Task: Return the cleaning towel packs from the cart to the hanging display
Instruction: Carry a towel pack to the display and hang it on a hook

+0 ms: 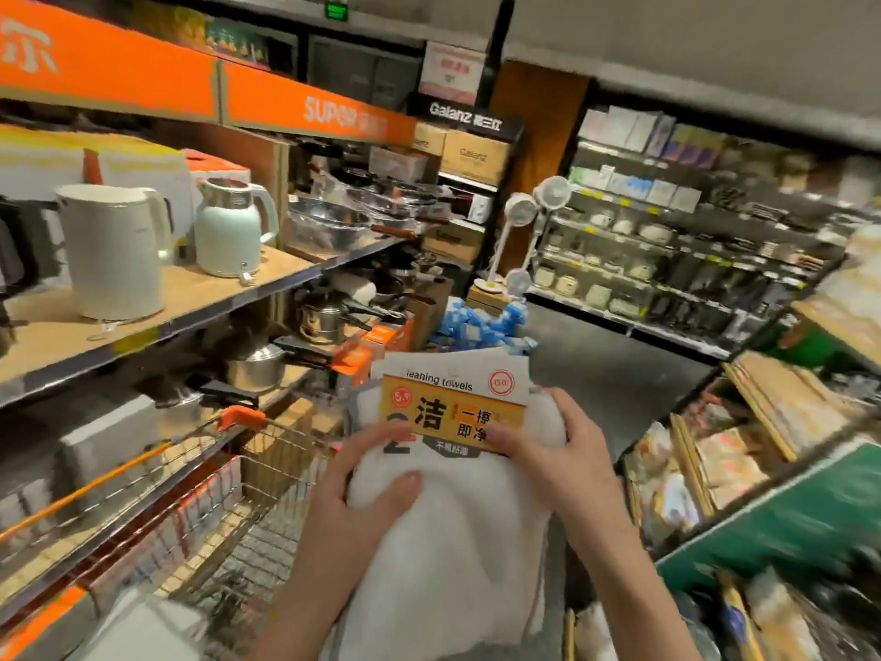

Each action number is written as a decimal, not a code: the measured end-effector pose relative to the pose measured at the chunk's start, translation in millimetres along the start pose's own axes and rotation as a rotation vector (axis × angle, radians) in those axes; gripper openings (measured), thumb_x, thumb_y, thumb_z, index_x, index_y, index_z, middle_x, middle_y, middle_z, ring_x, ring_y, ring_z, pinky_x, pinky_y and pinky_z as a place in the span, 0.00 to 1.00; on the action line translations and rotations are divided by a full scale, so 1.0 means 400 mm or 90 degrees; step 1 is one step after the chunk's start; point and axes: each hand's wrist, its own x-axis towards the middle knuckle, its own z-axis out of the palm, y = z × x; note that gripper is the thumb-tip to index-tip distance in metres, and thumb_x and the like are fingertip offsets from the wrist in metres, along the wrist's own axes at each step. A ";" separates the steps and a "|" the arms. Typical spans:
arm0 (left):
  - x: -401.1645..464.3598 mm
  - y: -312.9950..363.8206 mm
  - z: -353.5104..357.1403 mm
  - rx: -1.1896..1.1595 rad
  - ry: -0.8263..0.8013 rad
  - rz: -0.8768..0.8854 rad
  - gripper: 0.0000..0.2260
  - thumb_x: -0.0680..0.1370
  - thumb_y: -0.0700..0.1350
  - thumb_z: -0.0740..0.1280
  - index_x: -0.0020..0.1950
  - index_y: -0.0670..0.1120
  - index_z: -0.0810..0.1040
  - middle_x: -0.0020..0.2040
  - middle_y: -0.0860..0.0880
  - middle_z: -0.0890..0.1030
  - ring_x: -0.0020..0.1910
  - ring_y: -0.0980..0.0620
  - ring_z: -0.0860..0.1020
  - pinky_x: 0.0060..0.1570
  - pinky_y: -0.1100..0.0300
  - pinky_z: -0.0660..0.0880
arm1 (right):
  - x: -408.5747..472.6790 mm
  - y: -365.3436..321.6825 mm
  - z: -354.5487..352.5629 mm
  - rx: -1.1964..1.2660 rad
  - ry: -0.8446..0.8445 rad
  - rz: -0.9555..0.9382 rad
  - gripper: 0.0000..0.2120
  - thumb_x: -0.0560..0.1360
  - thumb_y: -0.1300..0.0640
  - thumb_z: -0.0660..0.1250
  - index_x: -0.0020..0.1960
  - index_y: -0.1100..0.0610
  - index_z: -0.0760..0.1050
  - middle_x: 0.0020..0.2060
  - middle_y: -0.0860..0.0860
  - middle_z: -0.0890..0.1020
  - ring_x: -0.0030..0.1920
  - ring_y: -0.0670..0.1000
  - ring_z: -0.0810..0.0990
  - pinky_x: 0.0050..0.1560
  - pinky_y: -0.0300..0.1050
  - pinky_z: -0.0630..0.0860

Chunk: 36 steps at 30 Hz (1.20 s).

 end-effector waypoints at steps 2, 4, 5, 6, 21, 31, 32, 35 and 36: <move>-0.050 0.015 0.097 -0.026 -0.077 -0.012 0.21 0.66 0.47 0.78 0.50 0.70 0.78 0.54 0.70 0.78 0.53 0.69 0.77 0.46 0.73 0.74 | -0.072 0.022 -0.120 -0.013 0.062 0.004 0.12 0.64 0.59 0.76 0.45 0.50 0.78 0.39 0.42 0.84 0.38 0.39 0.82 0.34 0.32 0.76; -0.114 0.032 0.197 -0.059 -0.152 -0.019 0.24 0.63 0.48 0.75 0.52 0.73 0.77 0.54 0.73 0.77 0.55 0.71 0.76 0.47 0.75 0.73 | -0.161 0.041 -0.244 -0.032 0.127 0.012 0.11 0.65 0.59 0.77 0.45 0.52 0.78 0.39 0.40 0.84 0.37 0.39 0.82 0.35 0.33 0.77; -0.150 0.037 0.245 -0.083 -0.189 -0.030 0.26 0.61 0.50 0.76 0.52 0.75 0.76 0.52 0.74 0.77 0.54 0.72 0.76 0.46 0.77 0.72 | -0.209 0.050 -0.303 -0.034 0.158 0.017 0.12 0.65 0.58 0.77 0.45 0.53 0.78 0.39 0.40 0.84 0.37 0.39 0.82 0.35 0.33 0.77; -0.189 0.044 0.294 -0.110 -0.229 -0.051 0.27 0.59 0.53 0.76 0.52 0.75 0.75 0.52 0.73 0.78 0.53 0.71 0.76 0.45 0.77 0.72 | -0.261 0.056 -0.361 -0.030 0.188 0.026 0.12 0.65 0.59 0.77 0.46 0.54 0.78 0.39 0.42 0.85 0.38 0.40 0.82 0.36 0.33 0.77; -0.852 0.207 0.947 -0.318 -0.717 -0.136 0.40 0.61 0.48 0.80 0.62 0.76 0.66 0.49 0.82 0.72 0.50 0.80 0.71 0.42 0.80 0.69 | -1.072 0.046 -1.017 -0.005 0.663 0.124 0.14 0.66 0.66 0.73 0.40 0.49 0.74 0.43 0.57 0.85 0.41 0.55 0.84 0.41 0.49 0.81; -1.059 0.243 1.188 -0.382 -0.991 -0.313 0.25 0.64 0.58 0.77 0.58 0.69 0.72 0.57 0.73 0.74 0.58 0.66 0.74 0.54 0.60 0.75 | -1.312 0.038 -1.128 0.048 0.925 0.167 0.13 0.72 0.68 0.68 0.52 0.57 0.71 0.49 0.59 0.84 0.49 0.60 0.83 0.51 0.57 0.79; -1.071 0.250 1.211 -0.384 -1.011 -0.315 0.25 0.65 0.56 0.78 0.58 0.68 0.73 0.56 0.72 0.75 0.57 0.66 0.76 0.51 0.64 0.76 | -1.322 0.036 -1.133 0.042 0.949 0.169 0.14 0.72 0.68 0.68 0.55 0.58 0.70 0.49 0.59 0.84 0.50 0.60 0.83 0.52 0.58 0.79; -1.113 0.271 1.263 -0.394 -1.064 -0.302 0.20 0.70 0.47 0.73 0.54 0.66 0.72 0.47 0.75 0.76 0.45 0.78 0.75 0.36 0.78 0.72 | -1.356 0.036 -1.144 0.032 1.004 0.165 0.17 0.72 0.67 0.68 0.58 0.58 0.70 0.50 0.58 0.84 0.50 0.59 0.83 0.50 0.55 0.80; -1.130 0.275 1.274 -0.394 -1.073 -0.295 0.20 0.71 0.44 0.72 0.54 0.65 0.72 0.47 0.74 0.75 0.43 0.80 0.74 0.34 0.80 0.70 | -1.369 0.036 -1.146 0.033 1.016 0.165 0.17 0.73 0.67 0.68 0.58 0.56 0.70 0.50 0.57 0.84 0.50 0.58 0.84 0.47 0.52 0.81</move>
